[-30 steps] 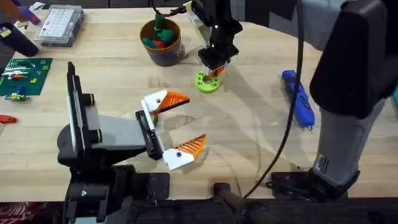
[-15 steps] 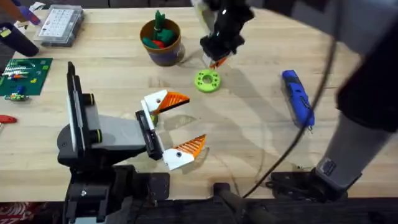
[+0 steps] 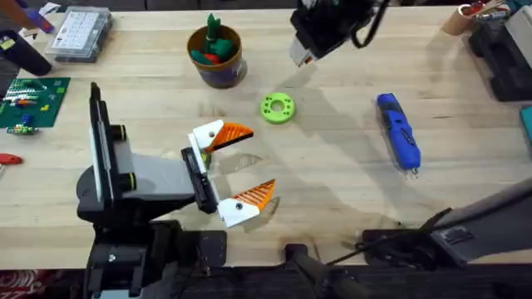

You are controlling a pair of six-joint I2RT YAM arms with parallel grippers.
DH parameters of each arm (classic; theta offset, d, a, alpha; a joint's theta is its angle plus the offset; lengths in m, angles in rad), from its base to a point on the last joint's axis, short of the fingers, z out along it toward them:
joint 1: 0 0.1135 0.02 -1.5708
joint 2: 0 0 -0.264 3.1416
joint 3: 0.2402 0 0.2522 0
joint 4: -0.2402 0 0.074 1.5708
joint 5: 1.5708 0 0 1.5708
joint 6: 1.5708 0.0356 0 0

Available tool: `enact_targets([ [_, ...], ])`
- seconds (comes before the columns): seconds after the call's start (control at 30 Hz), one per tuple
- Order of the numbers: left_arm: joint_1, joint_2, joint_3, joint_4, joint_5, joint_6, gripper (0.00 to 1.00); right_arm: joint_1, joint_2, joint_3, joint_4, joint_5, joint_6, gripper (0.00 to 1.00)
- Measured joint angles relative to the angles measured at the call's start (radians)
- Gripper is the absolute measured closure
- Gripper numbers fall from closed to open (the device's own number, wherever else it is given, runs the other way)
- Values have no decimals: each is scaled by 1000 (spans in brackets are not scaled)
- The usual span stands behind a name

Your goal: Pick up the gripper from the table and insert it into the empty holder that is missing its gripper. Then pick up a screw, insert it into the mounting hole, and use the screwdriver to tighten it. Finally, clean up the table by picking up the vegetable and placing it into the bucket.

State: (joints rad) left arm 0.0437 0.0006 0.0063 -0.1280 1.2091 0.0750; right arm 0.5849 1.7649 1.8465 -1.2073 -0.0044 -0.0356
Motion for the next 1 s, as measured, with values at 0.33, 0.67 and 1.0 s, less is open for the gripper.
enact_targets([
  [0.33,0,0,0,0,0,0,14,123,-55,128,-64,0,-69,998],
  [0.67,0,0,0,0,0,0,14,250,-55,269,-113,-36,-108,998],
  [1.0,0,0,0,0,0,0,14,377,-55,271,-140,-65,-198,998],
])
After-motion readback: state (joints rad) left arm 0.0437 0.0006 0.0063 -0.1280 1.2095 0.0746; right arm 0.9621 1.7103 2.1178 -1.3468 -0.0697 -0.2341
